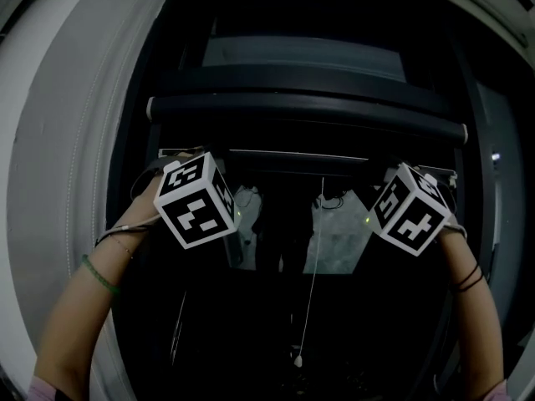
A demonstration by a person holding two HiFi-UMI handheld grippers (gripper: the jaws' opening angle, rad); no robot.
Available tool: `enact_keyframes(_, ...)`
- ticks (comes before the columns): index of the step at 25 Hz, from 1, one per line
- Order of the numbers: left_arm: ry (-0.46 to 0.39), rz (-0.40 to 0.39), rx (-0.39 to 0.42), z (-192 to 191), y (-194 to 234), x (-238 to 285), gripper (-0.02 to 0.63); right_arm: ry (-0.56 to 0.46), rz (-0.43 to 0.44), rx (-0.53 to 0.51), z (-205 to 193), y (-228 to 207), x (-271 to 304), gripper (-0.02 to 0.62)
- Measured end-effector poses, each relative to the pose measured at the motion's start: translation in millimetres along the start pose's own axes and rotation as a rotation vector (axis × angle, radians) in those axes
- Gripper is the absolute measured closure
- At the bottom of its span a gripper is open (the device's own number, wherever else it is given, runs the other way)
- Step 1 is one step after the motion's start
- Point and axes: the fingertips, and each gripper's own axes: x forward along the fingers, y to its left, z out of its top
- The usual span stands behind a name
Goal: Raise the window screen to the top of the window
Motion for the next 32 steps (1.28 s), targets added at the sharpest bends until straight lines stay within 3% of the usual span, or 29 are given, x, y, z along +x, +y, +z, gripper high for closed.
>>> enact_keyframes(6, -0.002, 0.078, -0.017, 16.2, 54.2, 11.4, 0.565, 0.017, -0.052, 0.038, 10.3, -57.2, 11.8, 0.551)
enact_keyframes(10, -0.018, 0.056, -0.086, 17.4, 66.5, 12.1, 0.561, 0.013, -0.034, 0.087, 15.4, -65.6, 14.1, 0.545)
enact_keyframes(12, -0.054, 0.069, -0.122, 18.1, 67.3, 10.4, 0.557, -0.027, -0.048, 0.126, 16.2, -66.0, 12.3, 0.539)
enact_keyframes(15, -0.157, 0.158, -0.191, 19.9, 69.2, 5.4, 0.545, -0.109, -0.116, 0.204, 17.3, -67.4, 8.3, 0.537)
enact_keyframes(18, -0.251, 0.228, -0.341, 17.0, 70.2, -6.4, 0.537, -0.177, -0.208, 0.285, 20.6, -67.2, -1.3, 0.529)
enact_keyframes(21, -0.284, 0.187, -0.467, 9.0, 43.4, -18.1, 0.537, -0.251, -0.206, 0.405, 24.8, -47.4, -16.7, 0.529)
enact_keyframes(27, -0.290, 0.061, -0.540, 3.9, -52.9, -38.4, 0.538, -0.386, -0.110, 0.628, 23.3, 27.9, -47.4, 0.529)
enact_keyframes(32, -0.341, -0.021, -0.678, 29.8, -128.2, -85.4, 0.538, -0.444, -0.018, 0.762, 20.8, 105.7, -75.0, 0.529)
